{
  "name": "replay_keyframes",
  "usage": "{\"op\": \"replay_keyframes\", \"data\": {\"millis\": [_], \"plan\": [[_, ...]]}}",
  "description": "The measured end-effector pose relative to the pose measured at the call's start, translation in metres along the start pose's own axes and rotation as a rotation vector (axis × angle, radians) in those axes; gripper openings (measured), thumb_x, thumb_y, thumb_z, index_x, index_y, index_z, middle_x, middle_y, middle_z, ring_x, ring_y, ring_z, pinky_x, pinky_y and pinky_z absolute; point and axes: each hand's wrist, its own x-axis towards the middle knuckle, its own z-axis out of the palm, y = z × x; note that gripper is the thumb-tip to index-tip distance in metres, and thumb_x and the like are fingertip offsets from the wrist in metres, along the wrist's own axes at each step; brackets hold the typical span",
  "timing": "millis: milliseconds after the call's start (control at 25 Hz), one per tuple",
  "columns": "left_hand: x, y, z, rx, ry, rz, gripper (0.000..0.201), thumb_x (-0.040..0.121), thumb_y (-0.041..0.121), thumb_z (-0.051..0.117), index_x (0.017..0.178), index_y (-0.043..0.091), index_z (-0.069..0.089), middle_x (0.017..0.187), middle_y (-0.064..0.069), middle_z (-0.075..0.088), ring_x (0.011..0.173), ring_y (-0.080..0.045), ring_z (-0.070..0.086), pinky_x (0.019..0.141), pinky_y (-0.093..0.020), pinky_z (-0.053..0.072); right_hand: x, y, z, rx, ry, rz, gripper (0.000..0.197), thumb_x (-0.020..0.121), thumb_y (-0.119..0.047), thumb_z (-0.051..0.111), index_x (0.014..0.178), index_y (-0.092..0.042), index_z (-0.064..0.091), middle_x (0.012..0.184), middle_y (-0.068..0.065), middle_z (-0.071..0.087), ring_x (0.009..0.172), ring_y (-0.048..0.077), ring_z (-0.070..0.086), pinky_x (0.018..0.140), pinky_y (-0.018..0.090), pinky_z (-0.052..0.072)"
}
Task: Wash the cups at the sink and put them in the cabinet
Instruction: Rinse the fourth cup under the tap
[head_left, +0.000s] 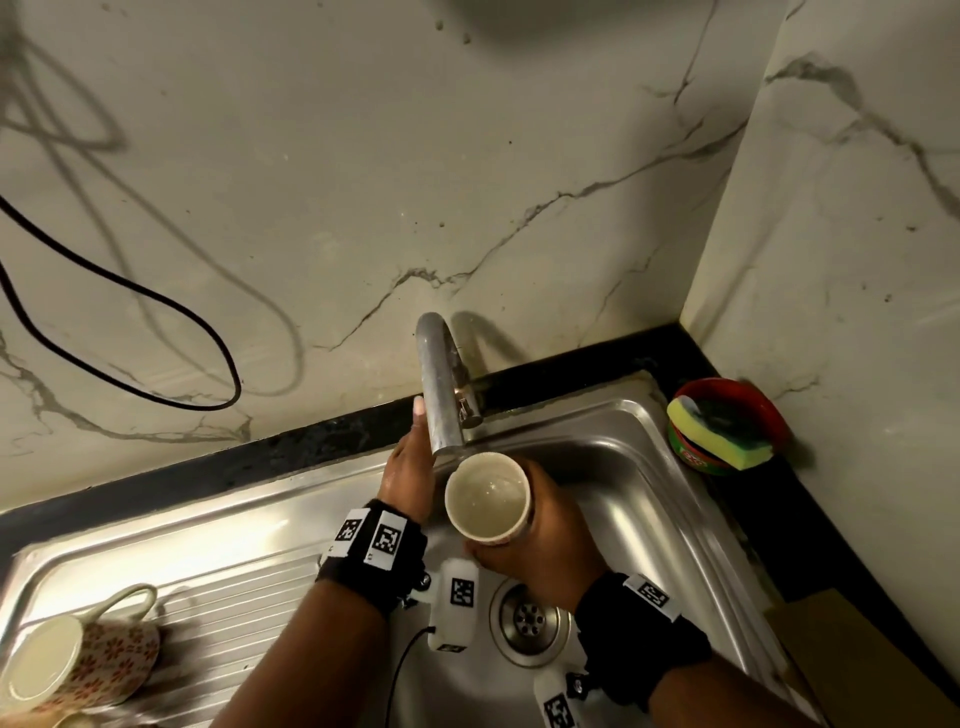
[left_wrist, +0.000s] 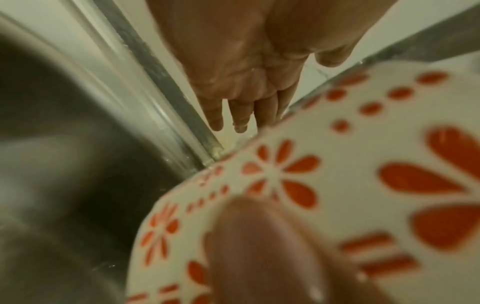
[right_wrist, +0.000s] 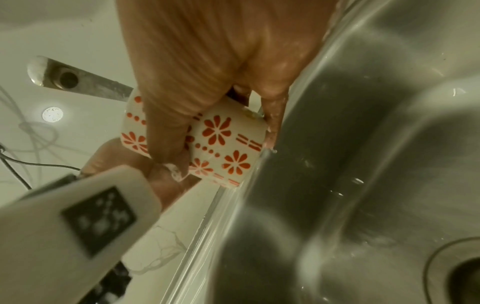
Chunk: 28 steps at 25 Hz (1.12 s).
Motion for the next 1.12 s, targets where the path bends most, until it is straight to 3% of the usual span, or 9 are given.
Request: {"op": "replay_keyframes", "data": {"millis": [80,280,480,640,760,840,920,960,1120], "plan": [[-0.01,-0.02,-0.012,-0.077,-0.021,0.019,0.081,0.083,0.085,0.037,0.138,0.029,0.058,0.135,0.003,0.064,0.128,-0.014,0.057,0.107,-0.032,0.042,-0.009,0.0,-0.016,0.002,-0.068,-0.015,0.082,0.058,-0.021,0.096,0.129,-0.028,0.055,0.122,-0.015,0.067,0.115,0.005,0.063,0.093,0.022,0.053],[-0.06,-0.066,-0.008,-0.142,-0.076,0.005,0.063,0.094,0.072,0.036,0.13,0.028,0.063,0.124,0.01,0.071,0.124,-0.011,0.06,0.1,-0.04,0.047,-0.018,-0.002,-0.034,0.001,-0.054,-0.045,0.083,0.059,-0.02,0.097,0.129,-0.025,0.053,0.122,-0.013,0.067,0.116,0.01,0.063,0.097,0.032,0.053],[-0.097,-0.058,0.007,-0.32,-0.059,-0.078,0.053,0.09,0.057,0.043,0.122,0.023,0.068,0.115,-0.006,0.074,0.105,-0.017,0.071,0.082,-0.036,0.055,-0.03,-0.036,-0.023,0.044,-0.123,-0.106,0.084,0.06,-0.018,0.097,0.13,-0.026,0.052,0.125,-0.012,0.065,0.119,0.011,0.062,0.096,0.025,0.052],[-0.136,-0.055,0.005,-0.434,-0.061,-0.183,0.057,0.089,0.063,0.045,0.121,0.021,0.065,0.109,-0.014,0.075,0.093,-0.026,0.074,0.077,-0.043,0.058,-0.052,-0.06,-0.013,0.32,-0.164,0.148,0.071,0.073,-0.018,0.088,0.132,-0.025,0.048,0.122,0.002,0.068,0.11,0.02,0.069,0.081,0.033,0.059],[-0.155,-0.048,-0.003,-0.249,0.025,-0.064,0.038,0.092,0.046,0.063,0.125,0.032,0.051,0.112,-0.013,0.07,0.089,-0.026,0.073,0.06,-0.037,0.06,-0.068,-0.067,0.017,0.689,-0.159,0.625,0.053,0.091,-0.052,0.063,0.129,-0.015,0.059,0.117,0.018,0.072,0.106,0.033,0.071,0.085,0.051,0.059],[-0.162,-0.049,-0.012,0.022,0.046,0.028,0.061,0.073,0.06,0.078,0.12,0.041,0.044,0.115,-0.008,0.068,0.093,-0.022,0.071,0.067,-0.04,0.063,-0.078,-0.063,0.03,0.756,-0.193,0.783,0.075,0.088,-0.075,0.046,0.125,-0.013,0.065,0.109,0.016,0.074,0.09,0.028,0.074,0.075,0.041,0.061],[-0.165,-0.045,-0.023,0.273,0.099,0.084,0.082,0.054,0.075,0.079,0.117,0.04,0.039,0.117,-0.002,0.065,0.099,-0.021,0.068,0.082,-0.046,0.061,-0.084,-0.06,0.037,0.655,-0.199,0.826,0.092,0.08,-0.089,0.035,0.112,-0.011,0.07,0.078,0.011,0.069,0.054,0.017,0.06,0.045,0.024,0.044],[-0.167,-0.039,-0.028,0.383,0.127,0.116,0.087,0.053,0.072,0.079,0.121,0.036,0.038,0.12,0.001,0.062,0.104,-0.02,0.064,0.088,-0.044,0.058,-0.086,-0.059,0.04,0.6,-0.198,0.83,0.092,0.077,-0.092,0.033,0.102,-0.012,0.071,0.064,0.008,0.059,0.044,0.015,0.049,0.04,0.022,0.033],[-0.182,-0.011,-0.054,0.552,0.166,0.23,0.09,0.061,0.058,0.084,0.132,0.029,0.036,0.123,0.003,0.058,0.11,-0.019,0.057,0.088,-0.033,0.051,-0.097,-0.081,0.038,0.635,-0.268,0.776,0.078,0.081,-0.088,0.028,0.057,-0.021,0.059,0.046,0.001,0.037,0.035,0.013,0.029,0.04,0.022,0.016]]}}
